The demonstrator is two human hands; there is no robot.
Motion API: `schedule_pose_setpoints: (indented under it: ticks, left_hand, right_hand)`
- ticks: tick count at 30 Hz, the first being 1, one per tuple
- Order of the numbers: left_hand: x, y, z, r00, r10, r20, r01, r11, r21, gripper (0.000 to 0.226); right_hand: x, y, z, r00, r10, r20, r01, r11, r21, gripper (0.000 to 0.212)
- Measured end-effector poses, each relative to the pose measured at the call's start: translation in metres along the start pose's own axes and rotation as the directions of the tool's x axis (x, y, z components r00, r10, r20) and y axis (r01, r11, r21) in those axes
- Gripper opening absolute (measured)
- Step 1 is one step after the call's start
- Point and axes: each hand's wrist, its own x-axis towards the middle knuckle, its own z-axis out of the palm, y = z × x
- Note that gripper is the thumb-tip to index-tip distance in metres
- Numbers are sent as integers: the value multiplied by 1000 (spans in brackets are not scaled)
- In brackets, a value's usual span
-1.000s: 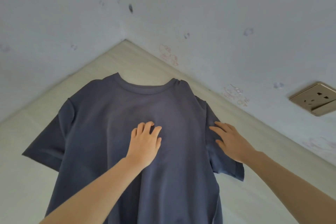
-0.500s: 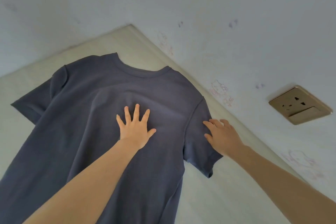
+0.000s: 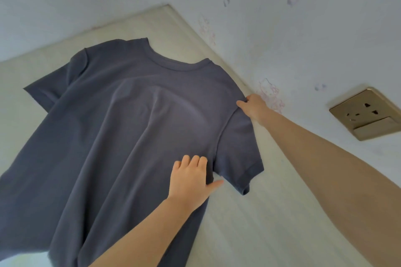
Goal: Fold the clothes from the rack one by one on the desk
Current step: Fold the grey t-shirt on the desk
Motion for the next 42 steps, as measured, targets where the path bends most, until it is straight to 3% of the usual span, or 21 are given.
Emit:
schedule_pose_setpoints:
  ticks: [2,7,10,12,14,18,27,32,34,36,39,42]
  left_hand:
    - [-4,2,0,998,-27,55,26,1000,18,55]
    - [-8,-4,-11,997,-60,43,62,997,-46,35]
    - [-14,-18,-23,991,-112,76,127,963,-238,13]
    - [-18,-32,-30,980,-171,99,196,895,-401,8]
    - [-20,-48,-37,967,-220,128,255,821,-511,9]
    - [-21,-84,-54,939,-282,198,340,661,-669,14]
    - [-14,-162,-57,824,-460,331,498,311,-809,25]
    - [-19,-174,-43,780,-546,305,551,368,-749,17]
    - [-25,-171,-39,800,-534,272,553,483,-679,19]
    - [-33,-165,-39,813,-524,256,562,589,-580,26]
    - [-47,-151,-41,805,-538,251,586,656,-476,35]
    - [-65,-131,-42,810,-541,228,585,712,-389,37]
  right_hand:
    - [4,0,3,1000,23,6,-23,998,51,37]
    - [5,-1,-1,997,70,-38,-65,991,116,35]
    - [-2,-8,-8,992,62,-114,-42,984,171,18]
    - [-6,-16,-12,989,35,-144,-1,975,224,15]
    - [-10,-31,-14,984,-19,-178,64,966,251,26]
    - [-12,-75,-6,953,-143,-268,194,966,174,36]
    - [26,-153,61,955,-209,-209,221,975,36,22]
    - [40,-159,94,978,-185,-91,176,980,-97,25]
    - [32,-160,98,977,-203,-59,185,957,-224,17]
    - [14,-162,101,963,-265,-56,225,896,-382,35]
    - [-27,-162,108,867,-498,-19,379,684,-623,42]
    - [-73,-153,128,672,-697,249,691,470,-549,35]
